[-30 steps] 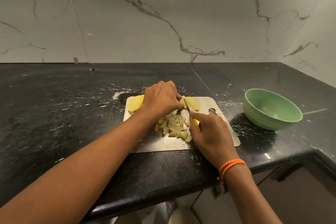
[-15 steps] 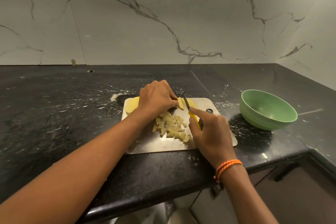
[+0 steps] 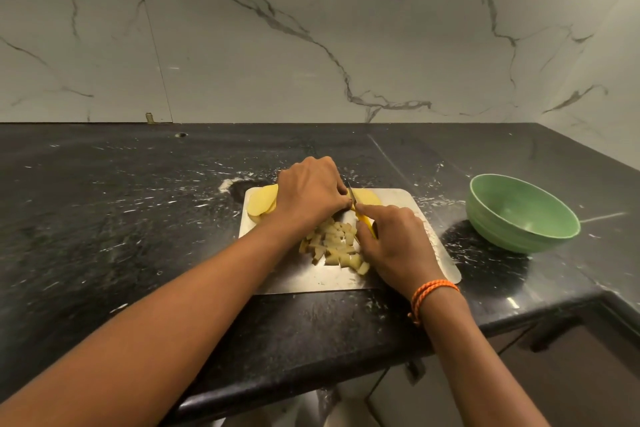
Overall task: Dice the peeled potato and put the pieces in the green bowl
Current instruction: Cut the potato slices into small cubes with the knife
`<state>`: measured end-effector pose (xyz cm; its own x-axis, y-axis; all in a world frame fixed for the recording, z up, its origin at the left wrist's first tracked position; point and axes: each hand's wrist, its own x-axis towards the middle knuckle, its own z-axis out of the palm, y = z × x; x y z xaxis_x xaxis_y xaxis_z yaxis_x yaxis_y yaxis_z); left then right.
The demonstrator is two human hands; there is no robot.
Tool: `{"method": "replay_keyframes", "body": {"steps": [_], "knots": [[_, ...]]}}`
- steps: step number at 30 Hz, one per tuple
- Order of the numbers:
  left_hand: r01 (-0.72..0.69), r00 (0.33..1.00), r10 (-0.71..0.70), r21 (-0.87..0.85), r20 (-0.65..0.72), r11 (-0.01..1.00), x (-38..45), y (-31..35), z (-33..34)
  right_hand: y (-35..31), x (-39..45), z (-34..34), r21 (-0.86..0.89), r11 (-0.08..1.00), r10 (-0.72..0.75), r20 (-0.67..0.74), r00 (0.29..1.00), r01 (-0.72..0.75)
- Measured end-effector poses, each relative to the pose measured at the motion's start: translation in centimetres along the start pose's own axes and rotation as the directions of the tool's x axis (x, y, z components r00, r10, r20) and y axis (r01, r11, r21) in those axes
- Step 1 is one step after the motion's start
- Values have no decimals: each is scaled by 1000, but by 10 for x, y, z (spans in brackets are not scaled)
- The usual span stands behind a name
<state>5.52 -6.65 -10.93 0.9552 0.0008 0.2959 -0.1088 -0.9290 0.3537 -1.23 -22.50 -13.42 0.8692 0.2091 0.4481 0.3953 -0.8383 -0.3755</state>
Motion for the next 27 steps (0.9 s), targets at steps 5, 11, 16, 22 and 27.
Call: {"method": "replay_keyframes", "body": {"steps": [5,11,16,22,27], "knots": [[15,1000,-15,17,-10,1000,-2,3,0,0,-12,-7,7,1000,-9,0,1000,9],[18,1000,-18,15,-10,1000,-3,4,2,7,-46,-25,33,999,9,-15,1000,-8],[-1,1000,1,7,-16,1000,-3,2,1,4,-59,-38,101,995,8,-63,998,-1],[-90,993,90,6,-80,996,-3,-3,4,21,-33,-38,4,991,132,-202,970,-134],[-157,986,159,56,-45,986,-3,-2,4,22,-26,-34,-60,989,125,-113,986,-133]]}}
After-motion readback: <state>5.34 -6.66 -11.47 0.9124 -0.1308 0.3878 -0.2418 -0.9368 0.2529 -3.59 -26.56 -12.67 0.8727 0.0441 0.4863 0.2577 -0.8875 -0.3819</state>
